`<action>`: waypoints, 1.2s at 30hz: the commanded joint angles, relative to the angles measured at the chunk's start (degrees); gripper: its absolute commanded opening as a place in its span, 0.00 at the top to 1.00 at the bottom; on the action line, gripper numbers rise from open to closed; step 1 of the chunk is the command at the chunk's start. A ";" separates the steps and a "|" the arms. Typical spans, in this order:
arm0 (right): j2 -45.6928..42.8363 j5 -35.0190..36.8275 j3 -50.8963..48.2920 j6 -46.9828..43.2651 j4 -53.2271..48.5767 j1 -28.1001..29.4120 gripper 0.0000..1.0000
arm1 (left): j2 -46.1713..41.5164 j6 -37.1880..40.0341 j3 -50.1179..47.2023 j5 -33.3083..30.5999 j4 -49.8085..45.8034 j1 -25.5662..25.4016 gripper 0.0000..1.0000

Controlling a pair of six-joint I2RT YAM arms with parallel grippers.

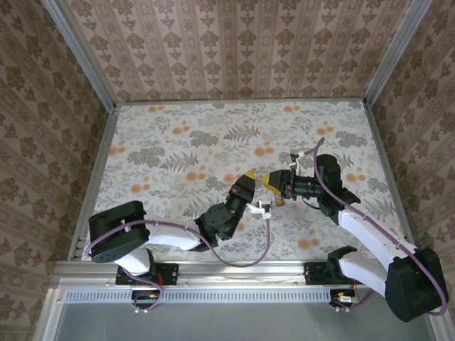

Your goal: Unlock with the key

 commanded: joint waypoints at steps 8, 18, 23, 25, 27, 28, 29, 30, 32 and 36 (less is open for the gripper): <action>-0.34 -2.60 -0.73 8.46 12.58 1.65 0.63 | -1.49 -2.32 1.48 -0.63 1.47 0.40 1.00; 1.20 -2.52 0.31 9.71 15.60 5.28 0.70 | -2.10 -2.42 2.10 -0.80 1.48 0.33 1.00; 0.76 -1.74 0.21 9.76 15.00 5.29 0.82 | -2.38 -2.71 2.10 -1.15 1.47 0.31 1.00; 0.59 -1.33 0.19 9.78 15.00 5.29 0.83 | -2.28 -2.67 2.10 -1.24 1.49 0.22 1.00; 0.56 -1.20 0.41 9.76 14.87 5.33 0.85 | -2.15 -2.78 2.06 -1.24 1.49 0.13 1.00; 0.56 -0.96 0.46 9.76 14.85 5.29 0.86 | -2.19 -2.88 2.02 -1.24 1.42 0.05 1.00; 0.41 -0.59 0.47 9.76 15.05 5.32 0.86 | -2.15 -2.97 2.01 -1.32 1.47 0.05 1.00; 0.24 -0.34 0.46 9.76 15.04 5.31 0.88 | -2.11 -3.06 2.03 -1.32 1.47 -0.04 1.00; -0.20 0.16 0.46 9.76 15.21 5.36 0.88 | -1.96 -3.29 2.01 -1.51 1.49 -0.12 1.00; -1.34 1.06 0.46 9.69 15.24 5.29 0.86 | -2.02 -4.10 1.93 -2.08 1.48 -0.14 1.00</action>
